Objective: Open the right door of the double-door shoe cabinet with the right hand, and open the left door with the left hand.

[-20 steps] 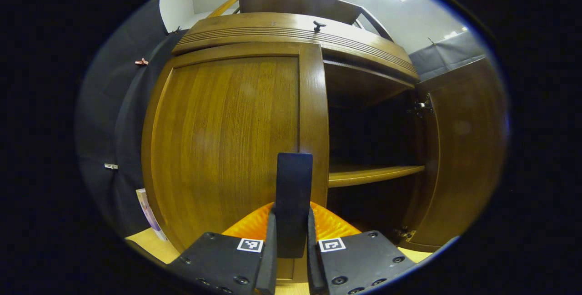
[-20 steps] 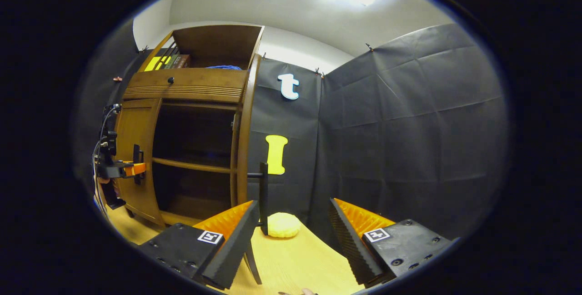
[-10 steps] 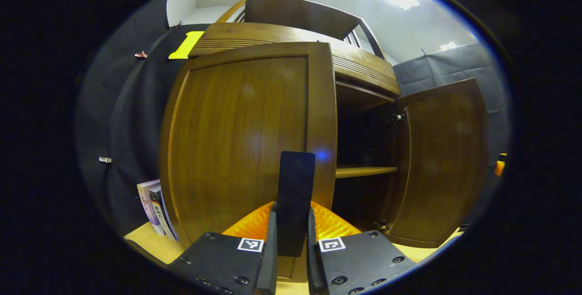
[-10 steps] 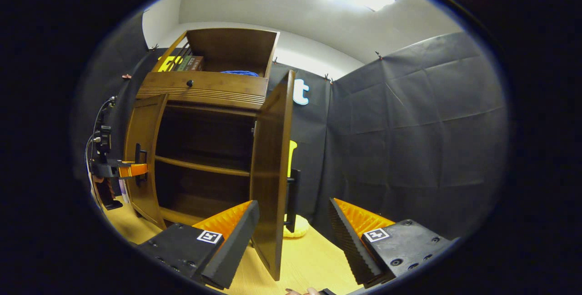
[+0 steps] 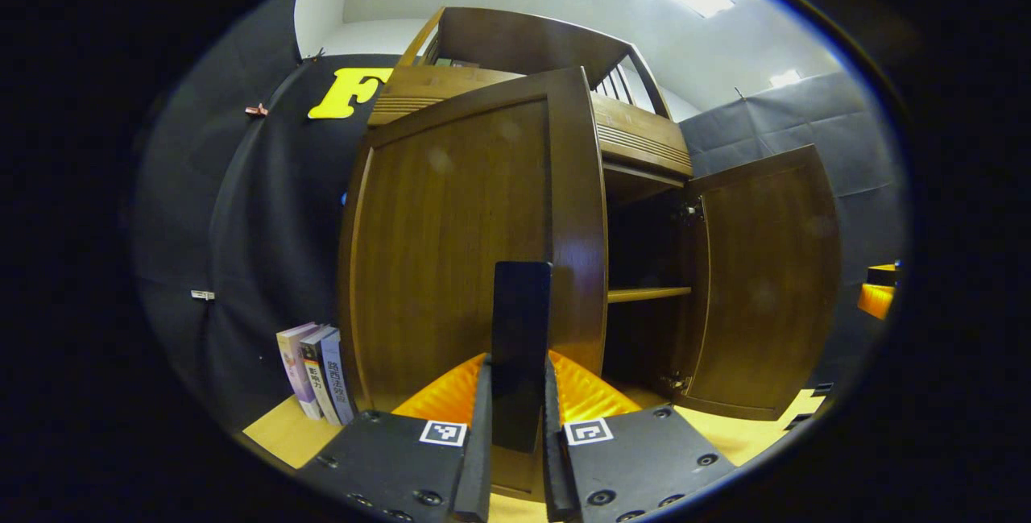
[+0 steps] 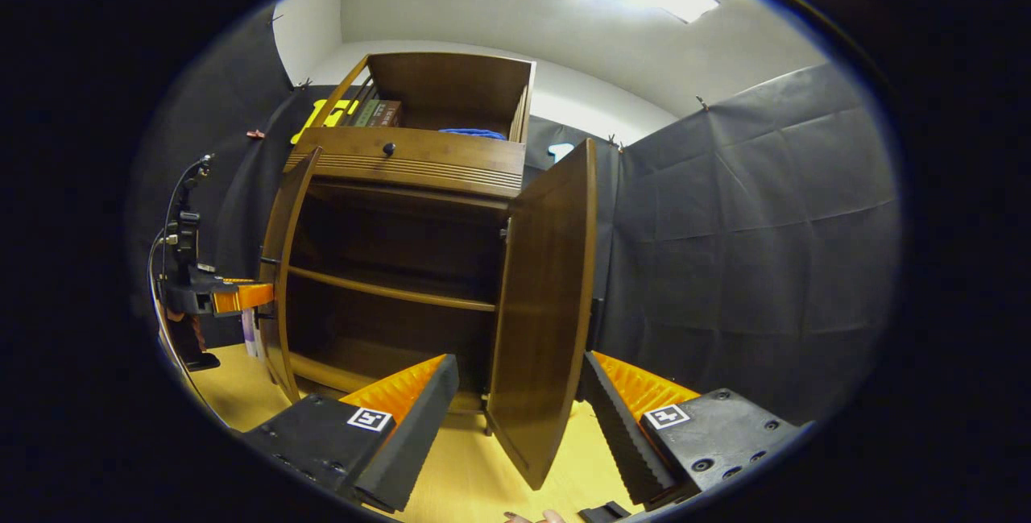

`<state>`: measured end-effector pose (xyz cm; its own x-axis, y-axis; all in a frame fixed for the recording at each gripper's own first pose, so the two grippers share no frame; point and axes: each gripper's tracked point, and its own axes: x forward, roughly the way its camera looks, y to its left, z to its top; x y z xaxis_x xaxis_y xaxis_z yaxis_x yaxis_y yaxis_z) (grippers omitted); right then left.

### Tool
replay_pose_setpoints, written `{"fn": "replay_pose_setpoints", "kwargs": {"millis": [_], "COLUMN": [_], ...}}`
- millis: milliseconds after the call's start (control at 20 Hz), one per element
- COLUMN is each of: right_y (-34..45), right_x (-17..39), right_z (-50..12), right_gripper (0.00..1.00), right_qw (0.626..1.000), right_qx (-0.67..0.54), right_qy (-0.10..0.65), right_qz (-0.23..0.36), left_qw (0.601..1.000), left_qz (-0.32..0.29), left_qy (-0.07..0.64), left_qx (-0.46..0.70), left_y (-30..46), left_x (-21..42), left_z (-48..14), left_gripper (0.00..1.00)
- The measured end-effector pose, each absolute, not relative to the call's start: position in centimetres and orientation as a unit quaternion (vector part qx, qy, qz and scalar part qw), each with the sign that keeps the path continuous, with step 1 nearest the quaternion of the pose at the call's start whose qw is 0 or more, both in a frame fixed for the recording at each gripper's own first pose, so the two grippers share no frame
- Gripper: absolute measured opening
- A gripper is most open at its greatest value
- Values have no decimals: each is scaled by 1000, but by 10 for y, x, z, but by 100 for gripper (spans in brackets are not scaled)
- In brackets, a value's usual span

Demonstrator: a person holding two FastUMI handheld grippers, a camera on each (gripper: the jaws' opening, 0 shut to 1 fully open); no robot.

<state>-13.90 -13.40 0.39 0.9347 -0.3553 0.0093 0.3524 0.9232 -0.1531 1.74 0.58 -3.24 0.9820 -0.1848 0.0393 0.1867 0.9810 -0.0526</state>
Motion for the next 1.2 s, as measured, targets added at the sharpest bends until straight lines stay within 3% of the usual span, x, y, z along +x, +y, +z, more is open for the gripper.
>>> {"fn": "replay_pose_setpoints", "kwargs": {"millis": [550,950,1150,1200], "right_y": [-73,-26,-6,-1], "right_x": [-113,-86,-78,-74], "right_z": [-15,-34,-45,-47], "right_gripper": [98,98,98,99], "right_qw": [992,997,998,998], "right_qx": [-51,-38,-27,-26], "right_qy": [24,37,45,46], "right_qz": [-113,-52,-29,-24], "left_qw": [999,1000,997,996], "left_qz": [-45,16,56,67], "left_qy": [-22,-19,-18,-20], "left_qx": [-2,19,44,49], "left_y": [67,127,159,168], "left_x": [-31,-54,-69,-74], "left_z": [-29,-32,-34,-33], "left_gripper": [28,16,19,12]}}
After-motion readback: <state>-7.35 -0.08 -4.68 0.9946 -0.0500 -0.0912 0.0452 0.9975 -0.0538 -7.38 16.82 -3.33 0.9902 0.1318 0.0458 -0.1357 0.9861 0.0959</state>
